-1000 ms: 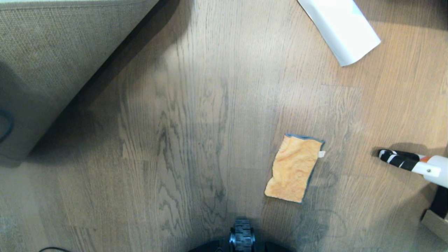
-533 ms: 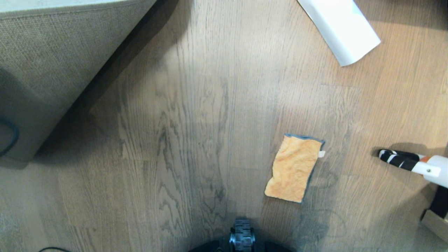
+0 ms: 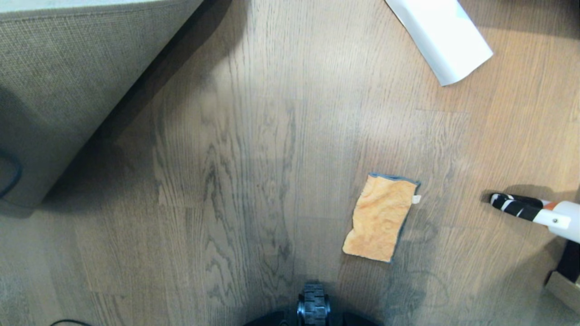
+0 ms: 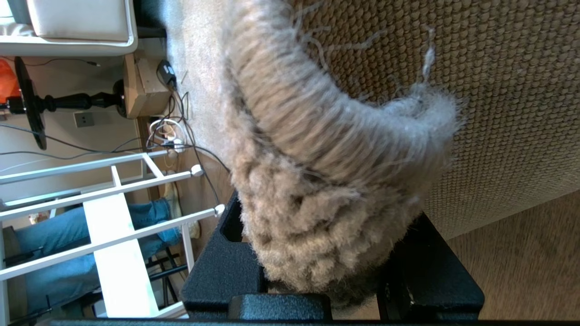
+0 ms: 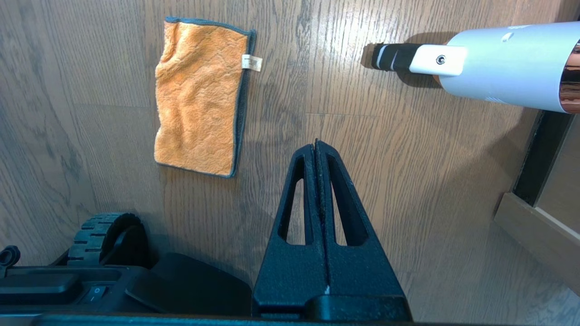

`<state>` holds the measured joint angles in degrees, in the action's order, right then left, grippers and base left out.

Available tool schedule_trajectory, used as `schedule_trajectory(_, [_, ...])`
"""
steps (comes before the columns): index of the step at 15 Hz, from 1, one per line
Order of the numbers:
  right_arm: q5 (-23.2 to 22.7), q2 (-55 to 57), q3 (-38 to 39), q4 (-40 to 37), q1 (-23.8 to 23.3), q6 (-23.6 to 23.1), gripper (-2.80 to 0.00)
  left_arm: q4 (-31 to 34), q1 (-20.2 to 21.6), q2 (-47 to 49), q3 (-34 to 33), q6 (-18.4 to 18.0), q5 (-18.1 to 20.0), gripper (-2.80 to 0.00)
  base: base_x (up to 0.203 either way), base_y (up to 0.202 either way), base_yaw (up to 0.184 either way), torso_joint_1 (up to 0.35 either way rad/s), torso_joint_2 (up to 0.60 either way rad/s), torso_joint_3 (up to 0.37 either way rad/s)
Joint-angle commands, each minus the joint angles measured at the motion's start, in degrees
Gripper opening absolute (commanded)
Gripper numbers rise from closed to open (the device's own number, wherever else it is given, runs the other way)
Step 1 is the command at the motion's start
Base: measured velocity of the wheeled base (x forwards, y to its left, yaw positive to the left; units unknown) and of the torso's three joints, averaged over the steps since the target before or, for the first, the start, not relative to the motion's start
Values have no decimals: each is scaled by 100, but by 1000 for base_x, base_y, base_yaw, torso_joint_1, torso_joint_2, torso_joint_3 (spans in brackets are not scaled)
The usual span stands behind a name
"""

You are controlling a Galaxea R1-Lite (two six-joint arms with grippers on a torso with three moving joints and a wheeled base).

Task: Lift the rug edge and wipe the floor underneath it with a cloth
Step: Pick up the rag

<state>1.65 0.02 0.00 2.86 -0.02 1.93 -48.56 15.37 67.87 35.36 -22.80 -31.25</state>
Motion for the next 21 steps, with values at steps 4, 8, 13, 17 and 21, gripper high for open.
schedule_trajectory(4, [2,6,0,4,1,3,-280,-49,10,-1,-3,-14,-22,-280,0,0,0,0,0,0])
schedule_trajectory(8, [2,5,0,4,1,3,-280,-49,10,-28,-10,-14,-22,-280,0,0,0,0,0,0])
schedule_trajectory(13, [2,6,0,4,2,10,-280,-58,10,-37,-21,-14,-22,-280,0,0,0,0,0,0])
schedule_trajectory(17, [2,6,0,4,2,4,-280,-58,10,-37,-30,-14,-22,-280,0,0,0,0,0,0])
schedule_trajectory(21, [2,6,0,4,-6,10,-280,-66,10,-37,-47,-5,-22,-280,0,0,0,0,0,0])
